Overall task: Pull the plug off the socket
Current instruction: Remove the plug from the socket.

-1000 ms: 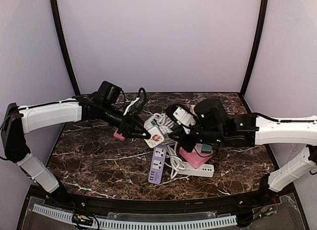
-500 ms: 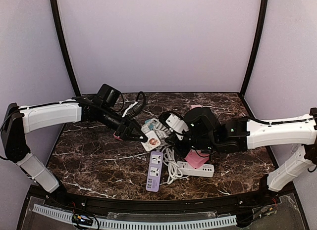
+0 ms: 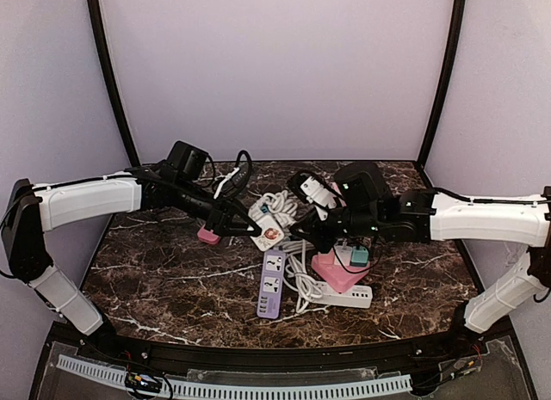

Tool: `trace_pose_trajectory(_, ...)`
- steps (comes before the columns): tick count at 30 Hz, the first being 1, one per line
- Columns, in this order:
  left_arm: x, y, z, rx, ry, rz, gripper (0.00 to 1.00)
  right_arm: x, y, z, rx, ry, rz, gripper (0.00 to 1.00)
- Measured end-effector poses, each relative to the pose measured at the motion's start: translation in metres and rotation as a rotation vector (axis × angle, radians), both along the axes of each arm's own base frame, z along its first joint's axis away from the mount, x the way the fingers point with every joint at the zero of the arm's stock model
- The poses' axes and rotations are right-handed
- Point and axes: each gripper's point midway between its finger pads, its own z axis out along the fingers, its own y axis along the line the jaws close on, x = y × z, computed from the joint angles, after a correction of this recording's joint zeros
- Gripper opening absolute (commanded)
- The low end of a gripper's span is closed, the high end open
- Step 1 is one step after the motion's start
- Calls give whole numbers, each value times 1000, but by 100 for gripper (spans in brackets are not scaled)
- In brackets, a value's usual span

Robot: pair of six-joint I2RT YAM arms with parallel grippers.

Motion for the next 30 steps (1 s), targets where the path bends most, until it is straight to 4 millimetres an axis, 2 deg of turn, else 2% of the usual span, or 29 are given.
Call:
trace_pose_trajectory(9,1,-1,2,-10,-10,-3,1,-1,-2,6,30,26,12,0)
trace_pose_trajectory(17,-4,0,7,-15,-14,-11,1,-15,2,11,-2,-43,33,0)
trace_pose_trajectory(24,-11,3,4,0,31,-26,1,-29,8,1,-101,-144,28,0)
trace_pose_trajectory(30,-13,10,-7,38,75,-9,1,-26,13,-12,-182,-186,1,0)
